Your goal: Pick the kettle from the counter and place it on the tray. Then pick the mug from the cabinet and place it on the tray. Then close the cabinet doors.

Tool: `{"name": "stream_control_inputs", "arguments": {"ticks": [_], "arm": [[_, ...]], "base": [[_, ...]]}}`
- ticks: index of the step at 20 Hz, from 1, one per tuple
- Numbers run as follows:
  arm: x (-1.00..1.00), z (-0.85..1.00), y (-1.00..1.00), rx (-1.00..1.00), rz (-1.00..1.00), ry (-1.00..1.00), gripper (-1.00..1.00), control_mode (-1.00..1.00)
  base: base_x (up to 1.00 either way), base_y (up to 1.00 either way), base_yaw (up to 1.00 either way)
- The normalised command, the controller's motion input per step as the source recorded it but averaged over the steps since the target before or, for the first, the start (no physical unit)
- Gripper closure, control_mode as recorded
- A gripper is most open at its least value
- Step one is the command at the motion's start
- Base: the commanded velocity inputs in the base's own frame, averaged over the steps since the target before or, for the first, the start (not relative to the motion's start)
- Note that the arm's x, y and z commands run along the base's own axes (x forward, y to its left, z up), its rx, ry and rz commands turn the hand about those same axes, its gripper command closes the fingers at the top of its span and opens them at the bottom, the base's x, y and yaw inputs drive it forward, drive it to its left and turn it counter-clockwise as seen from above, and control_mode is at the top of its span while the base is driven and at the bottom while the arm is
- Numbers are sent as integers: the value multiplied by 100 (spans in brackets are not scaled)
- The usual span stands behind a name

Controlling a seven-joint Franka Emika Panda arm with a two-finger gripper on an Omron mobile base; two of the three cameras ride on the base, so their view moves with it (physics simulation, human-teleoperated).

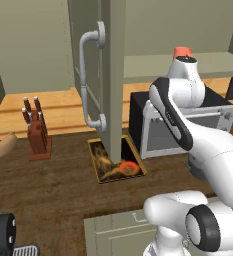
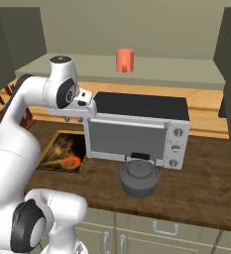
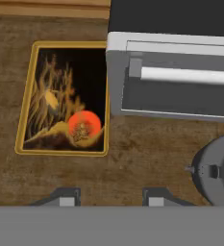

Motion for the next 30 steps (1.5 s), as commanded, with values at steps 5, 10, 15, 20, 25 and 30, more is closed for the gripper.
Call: {"name": "stream_control_inputs", "arguments": {"ticks": [5, 10, 15, 20, 25, 30], "arm": [[-4, -25, -23, 3, -38, 1, -100, -100], [0, -54, -54, 2, -84, 0, -100, -100], [-2, -44, -82, 2, -61, 7, -100, -100], [5, -7, -51, 12, -11, 7, -100, -100], [0, -7, -31, 8, -13, 1, -100, -100], [0, -9, -55, 3, -24, 0, -100, -100]], "base": [[0, 0, 0], [0, 0, 0], [0, 0, 0], [0, 0, 0], [0, 0, 0], [0, 0, 0]]}}
